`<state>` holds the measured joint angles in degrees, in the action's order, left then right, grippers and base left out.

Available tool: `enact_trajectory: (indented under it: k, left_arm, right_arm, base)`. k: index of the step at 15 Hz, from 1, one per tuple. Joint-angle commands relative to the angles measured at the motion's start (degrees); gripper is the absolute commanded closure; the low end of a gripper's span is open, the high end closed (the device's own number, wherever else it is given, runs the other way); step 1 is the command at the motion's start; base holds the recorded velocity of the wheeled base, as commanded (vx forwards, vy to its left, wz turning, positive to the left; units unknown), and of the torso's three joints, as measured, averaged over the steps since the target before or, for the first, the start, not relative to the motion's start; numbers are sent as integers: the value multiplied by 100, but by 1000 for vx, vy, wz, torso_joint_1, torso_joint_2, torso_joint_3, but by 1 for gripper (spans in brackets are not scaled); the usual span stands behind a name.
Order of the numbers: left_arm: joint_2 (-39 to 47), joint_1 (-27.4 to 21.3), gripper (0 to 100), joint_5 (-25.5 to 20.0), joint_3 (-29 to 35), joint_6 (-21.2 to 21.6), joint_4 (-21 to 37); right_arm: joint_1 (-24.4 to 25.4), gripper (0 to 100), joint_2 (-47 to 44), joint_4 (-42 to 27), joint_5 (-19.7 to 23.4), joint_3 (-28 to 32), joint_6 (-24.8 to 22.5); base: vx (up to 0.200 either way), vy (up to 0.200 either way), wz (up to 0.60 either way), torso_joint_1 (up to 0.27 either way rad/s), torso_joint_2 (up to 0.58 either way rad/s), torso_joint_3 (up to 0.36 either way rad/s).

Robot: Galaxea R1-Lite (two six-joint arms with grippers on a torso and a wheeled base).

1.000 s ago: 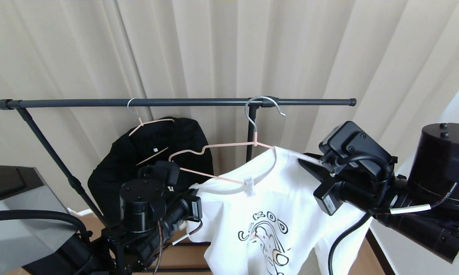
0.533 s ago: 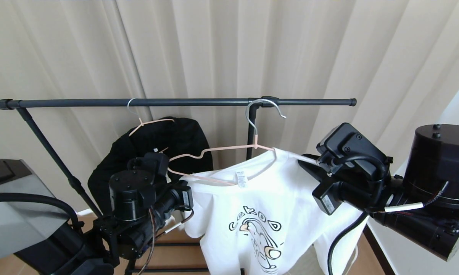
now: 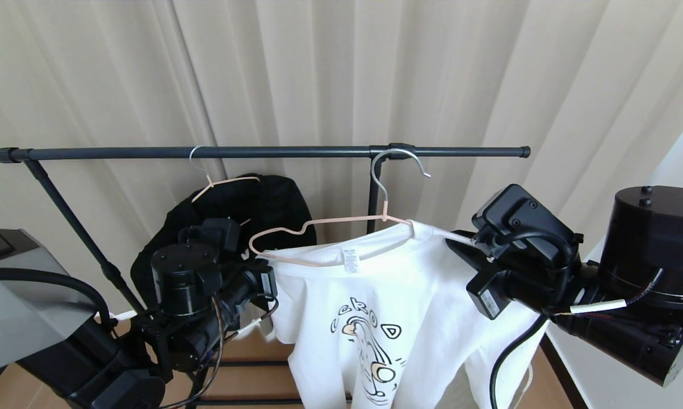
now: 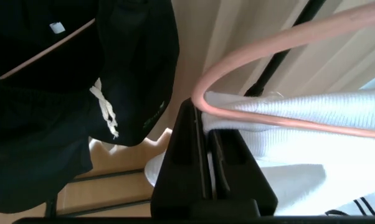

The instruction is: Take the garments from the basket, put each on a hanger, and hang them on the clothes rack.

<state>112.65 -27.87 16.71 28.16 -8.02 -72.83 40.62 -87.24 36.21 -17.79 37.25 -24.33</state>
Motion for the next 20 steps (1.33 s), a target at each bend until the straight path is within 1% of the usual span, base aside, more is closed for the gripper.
enact_trajectory:
  k: [1, 5, 6, 7, 12, 18, 19, 20]
  left_arm:
    - [-24, 27, 100, 16, 14, -6, -3]
    - [-59, 159, 100, 25, 49, 20, -3]
    - [-68, 203, 100, 25, 49, 143, -3]
    - [-77, 247, 100, 25, 58, 161, -3]
    - [-103, 335, 100, 25, 84, 178, -74]
    - [-411, 185, 100, 16, 14, 187, -74]
    - [-481, 9, 100, 60, -65, 204, -74]
    - [-551, -35, 100, 60, -135, 266, -74]
  right_arm:
    - [-10, 100, -4, 18, -6, -52, -1]
    - [-89, 100, -4, 27, -6, -60, -10]
    - [-116, 100, 5, 27, -6, -69, -10]
    - [-133, 100, 5, 27, -6, -60, -10]
    - [-177, 100, -4, 27, -6, -69, -10]
    - [-177, 100, -145, 36, -6, -69, -19]
    - [-177, 100, -241, 36, -14, -69, -19]
    - [-168, 100, -268, 36, -14, -60, -10]
  base:
    - [0, 0, 0, 0, 0, 0]
    - [0, 0, 0, 0, 0, 0]
    - [0, 0, 0, 0, 0, 0]
    - [0, 0, 0, 0, 0, 0]
    - [0, 0, 0, 0, 0, 0]
    - [0, 0, 0, 0, 0, 0]
    - [0, 0, 0, 0, 0, 0]
    - [0, 0, 0, 0, 0, 0]
